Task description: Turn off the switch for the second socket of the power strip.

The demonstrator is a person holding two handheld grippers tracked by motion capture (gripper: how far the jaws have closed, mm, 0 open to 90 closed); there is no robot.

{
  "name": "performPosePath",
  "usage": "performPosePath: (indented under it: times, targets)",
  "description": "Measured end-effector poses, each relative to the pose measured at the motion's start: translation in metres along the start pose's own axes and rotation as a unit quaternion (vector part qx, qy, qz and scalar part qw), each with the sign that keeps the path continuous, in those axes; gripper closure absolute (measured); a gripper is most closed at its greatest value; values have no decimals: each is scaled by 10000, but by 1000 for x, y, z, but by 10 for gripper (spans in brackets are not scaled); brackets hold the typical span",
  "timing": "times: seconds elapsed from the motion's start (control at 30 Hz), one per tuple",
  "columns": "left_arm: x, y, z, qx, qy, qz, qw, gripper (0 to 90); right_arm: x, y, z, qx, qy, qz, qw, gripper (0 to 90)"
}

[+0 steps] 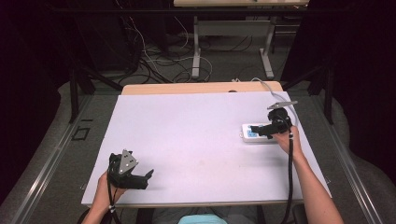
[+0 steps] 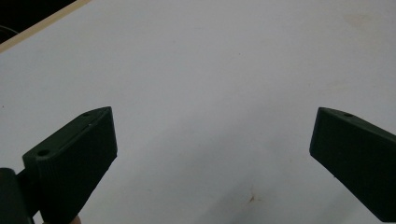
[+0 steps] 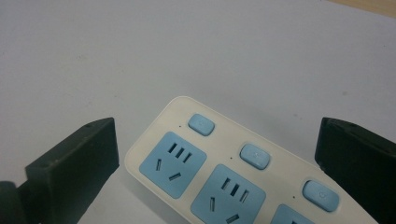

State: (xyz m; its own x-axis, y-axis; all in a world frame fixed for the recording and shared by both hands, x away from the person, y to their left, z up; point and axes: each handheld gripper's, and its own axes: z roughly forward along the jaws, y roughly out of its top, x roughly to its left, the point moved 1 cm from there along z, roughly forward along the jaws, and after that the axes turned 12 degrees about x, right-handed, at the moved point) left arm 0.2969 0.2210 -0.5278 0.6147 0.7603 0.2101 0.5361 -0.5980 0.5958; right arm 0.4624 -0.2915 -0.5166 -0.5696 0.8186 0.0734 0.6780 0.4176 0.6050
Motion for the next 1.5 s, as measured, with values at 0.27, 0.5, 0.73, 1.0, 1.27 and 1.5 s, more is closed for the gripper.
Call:
performPosePath:
  times: [0.27,0.5,0.73,1.0,1.27,1.5]
  targets:
    - [0,0,0,1,0,20,10000,6,6,-6,-5,-3,5,-45,10000,0]
    - [0,0,0,-5,7,-1,10000,6,13,-10,-10,-19,21,-55,10000,0]
    - [0,0,-1,7,9,-17,10000,6,21,-15,-17,-10,-16,-139,9999,0]
    - [0,-1,0,-30,49,-9,10000,6,33,-19,-24,-103,26,-242,9997,0]
    - [0,-1,0,-34,59,1,10000,6,48,-29,-33,-148,58,-354,9992,0]
    - [0,-1,0,-30,49,5,10000,6,59,-37,-40,-190,68,-448,9988,0]
